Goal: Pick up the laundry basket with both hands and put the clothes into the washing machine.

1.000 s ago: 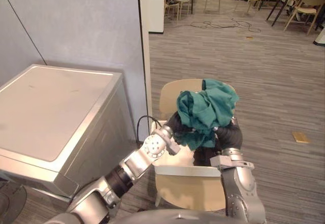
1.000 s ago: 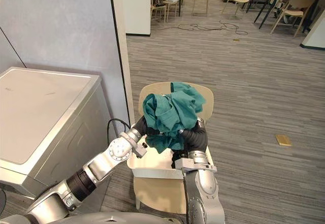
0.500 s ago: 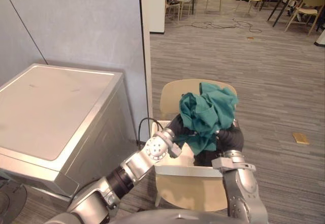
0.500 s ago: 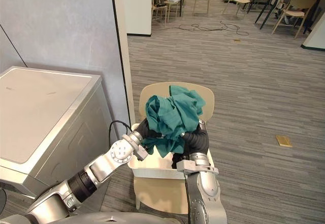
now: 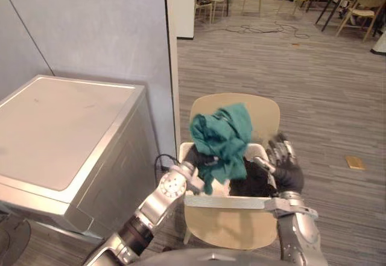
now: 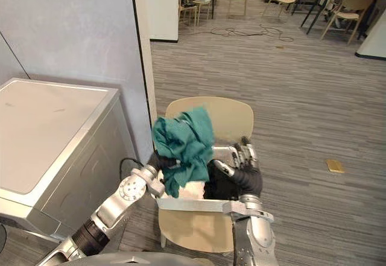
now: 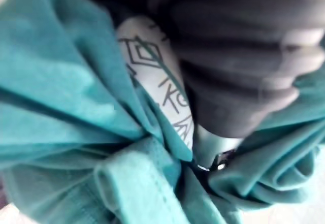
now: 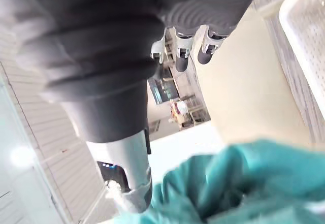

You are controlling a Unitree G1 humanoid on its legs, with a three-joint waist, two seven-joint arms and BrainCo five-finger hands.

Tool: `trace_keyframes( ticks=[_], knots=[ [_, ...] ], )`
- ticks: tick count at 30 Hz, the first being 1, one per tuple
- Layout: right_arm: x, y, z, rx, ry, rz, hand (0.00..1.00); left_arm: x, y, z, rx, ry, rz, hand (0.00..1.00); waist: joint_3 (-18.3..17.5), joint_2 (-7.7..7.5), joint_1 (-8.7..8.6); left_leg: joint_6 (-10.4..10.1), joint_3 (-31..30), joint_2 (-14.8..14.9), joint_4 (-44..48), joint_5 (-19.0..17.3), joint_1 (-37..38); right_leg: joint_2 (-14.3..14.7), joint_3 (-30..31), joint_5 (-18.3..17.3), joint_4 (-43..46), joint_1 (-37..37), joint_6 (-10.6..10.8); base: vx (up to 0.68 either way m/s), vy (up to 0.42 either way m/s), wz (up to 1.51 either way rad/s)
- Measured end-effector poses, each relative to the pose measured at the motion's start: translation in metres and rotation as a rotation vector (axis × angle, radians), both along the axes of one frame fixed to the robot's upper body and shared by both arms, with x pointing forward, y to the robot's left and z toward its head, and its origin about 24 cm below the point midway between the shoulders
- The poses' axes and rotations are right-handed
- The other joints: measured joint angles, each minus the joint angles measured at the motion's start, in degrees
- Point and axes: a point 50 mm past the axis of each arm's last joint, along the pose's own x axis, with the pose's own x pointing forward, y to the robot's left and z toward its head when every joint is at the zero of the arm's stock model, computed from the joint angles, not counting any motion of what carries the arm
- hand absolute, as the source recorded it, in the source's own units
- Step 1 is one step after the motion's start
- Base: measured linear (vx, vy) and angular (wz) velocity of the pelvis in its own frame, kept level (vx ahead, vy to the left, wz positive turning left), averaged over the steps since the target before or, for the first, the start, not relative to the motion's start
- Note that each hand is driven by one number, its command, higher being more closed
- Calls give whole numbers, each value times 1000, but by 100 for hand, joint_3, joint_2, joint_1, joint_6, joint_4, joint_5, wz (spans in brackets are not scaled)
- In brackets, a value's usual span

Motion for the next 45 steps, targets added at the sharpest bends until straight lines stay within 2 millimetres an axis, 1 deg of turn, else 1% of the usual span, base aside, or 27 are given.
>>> trace_keyframes(
  ticks=[1, 4, 6, 9, 11, 14, 16, 17, 19, 20, 21, 22, 23, 24, 25, 26, 27, 28, 30, 31, 33, 35, 37, 40, 41, 44, 45],
  knots=[
    [-1, -4, 0, -7, 1, -20, 0, 5, 11, 0, -18, 10, 53, 100, 1, -2, 6, 0, 11, 7, 0, 0, 7, 1, 5, -1, 0, 1, 1, 0, 0, -4],
    [-3, -12, -5, -13, 26, -54, 0, 11, 31, -3, -90, 62, 154, 100, 2, -4, 16, 0, 26, 15, 0, -2, 9, -1, 9, -1, -9, 2, 2, 0, 0, -1],
    [-3, -13, -9, -5, 51, -54, 0, 10, 35, -8, -115, 94, 173, 100, 2, -3, 20, 1, 29, 15, 0, -3, 5, -1, 9, 0, -21, 3, 2, 0, 0, 0],
    [-4, -15, -10, -5, 57, -63, 0, 5, 40, -21, -145, 163, 203, 100, -4, 5, 12, 3, 37, 15, 0, -7, -5, -2, 10, 10, -52, 2, 7, 0, 0, 0],
    [-5, -22, -10, -11, 65, -103, 0, 4, 44, -25, -176, 193, 231, 100, 1, -3, 9, 3, 38, 20, 0, -7, -24, 1, 8, 34, -90, 1, 1, 0, 0, 0],
    [-7, -37, -26, 3, 129, -173, 0, 3, 55, -29, -212, 223, 286, 100, -5, -51, -6, 3, 48, 27, 0, -7, -31, 9, 12, 66, -109, 0, -35, 0, 0, 0],
    [-16, -53, -46, 12, 223, -265, 0, 0, 68, -35, -234, 244, 342, 100, -7, -56, 0, 6, 52, 28, 0, -9, -33, 11, 17, 69, -115, -1, -36, 0, 0, 0],
    [-19, -57, -52, 3, 258, -287, 0, -2, 72, -37, -238, 254, 359, 100, -10, -52, 0, 6, 52, 29, 0, -11, -32, 12, 18, 69, -115, -1, -36, 0, 0, 0],
    [-41, -74, -82, 24, 414, -389, 0, -16, 87, -53, -246, 310, 410, 100, -13, -50, -1, -14, 64, 42, 1, -26, -30, 21, 61, 75, -131, 0, -44, 26, -9, -4],
    [-47, -78, -89, 33, 453, -413, 0, -22, 91, -58, -244, 329, 422, 100, -14, -48, 2, -15, 65, 44, 1, -27, -30, 25, 69, 76, -133, 1, -44, 28, -13, -5],
    [-63, -84, -105, 68, 535, -468, 0, -36, 97, -70, -240, 376, 444, 100, -15, -45, 11, -22, 71, 48, 1, -32, -18, 35, 95, 76, -133, 6, -44, 32, -16, -5],
    [-80, -86, -119, 103, 610, -528, 0, -50, 104, -85, -227, 437, 469, 100, -15, -46, 27, -40, 85, 55, 2, -45, 12, 43, 112, 80, -130, 27, -38, 31, -17, -5],
    [-87, -86, -126, 118, 646, -556, 0, -58, 108, -94, -212, 470, 483, 100, -13, -43, 31, -34, 86, 58, 2, -54, 33, 51, 109, 69, -134, 54, -50, 0, 0, 0],
    [-99, -84, -136, 151, 698, -596, 0, -69, 114, -108, -190, 529, 506, 100, -10, -46, 35, -30, 89, 65, 1, -64, 73, 57, 108, 63, -140, 100, -48, 0, 0, 0],
    [-119, -79, -152, 208, 785, -643, 0, -90, 124, -129, -154, 629, 561, 100, 1, -47, 38, -27, 117, 81, 1, -91, 158, 69, 108, 33, -137, 178, -74, 19, -20, -4],
    [-124, -75, -157, 229, 811, -652, 0, -99, 128, -136, -150, 668, 588, 100, 5, -53, 41, -22, 133, 89, 1, -107, 191, 75, 107, 21, -135, 207, -79, 9, -19, -7],
    [-135, -71, -164, 263, 852, -671, 0, -111, 134, -145, -147, 718, 628, 100, 11, -58, 58, 2, 161, 99, 0, -135, 238, 83, 104, -5, -123, 238, -66, -9, -21, -9],
    [-160, -63, -176, 330, 926, -727, 0, -128, 143, -158, -153, 788, 685, 100, 19, -53, 134, 2, 233, 118, 0, -151, 255, 95, 112, -31, -105, 242, -64, -13, -19, -7],
    [-181, -55, -189, 407, 998, -781, 0, -142, 150, -169, -172, 854, 754, 100, 15, -50, 196, 2, 235, 123, -1, -151, 255, 96, 92, -41, -101, 276, -72, -9, 0, 6],
    [-198, -47, -197, 484, 1041, -839, 0, -154, 154, -178, -186, 912, 811, 100, 25, -29, 223, 2, 225, 122, -1, -152, 271, 94, 32, -55, -106, 327, -86, -12, 0, 21],
    [-226, -32, -207, 602, 1113, -922, 0, -178, 159, -192, -217, 1019, 895, 100, 26, -30, 245, 2, 218, 119, -2, -152, 309, 77, -42, -70, -127, 406, -94, 10, 9, 19],
    [-242, -23, -212, 674, 1156, -975, 0, -200, 160, -202, -243, 1111, 963, 100, 28, -24, 275, 7, 218, 107, -3, -155, 337, 81, -43, -70, -133, 440, -94, 7, 6, 3],
    [-253, -18, -214, 733, 1168, -1012, 0, -218, 161, -210, -278, 1183, 1023, 100, 29, -23, 295, 7, 208, 90, -4, -155, 332, 77, -51, -67, -139, 442, -99, 0, 0, 0],
    [-247, -15, -218, 774, 1157, -1002, 0, -234, 163, -215, -322, 1249, 1096, 100, 31, -25, 283, 9, 207, 71, -5, -157, 351, 63, -37, -51, -168, 465, -124, 2, 10, -1],
    [-244, -14, -219, 777, 1157, -994, 0, -236, 163, -216, -326, 1255, 1104, 100, 35, -26, 284, 10, 202, 69, -6, -157, 361, 61, -36, -44, -177, 476, -135, 0, 0, 0],
    [-222, -8, -226, 774, 1173, -892, 0, -245, 162, -218, -325, 1290, 1109, 100, 68, -31, 283, 12, 134, 44, -6, -159, 449, 54, -47, -36, -253, 621, -146, 2, 22, 7],
    [-208, -5, -228, 754, 1181, -818, 0, -246, 160, -218, -313, 1299, 1097, 100, 67, -32, 288, 12, 88, 34, -6, -158, 456, 52, -61, -36, -257, 646, -146, -20, 14, 14]
  ],
)
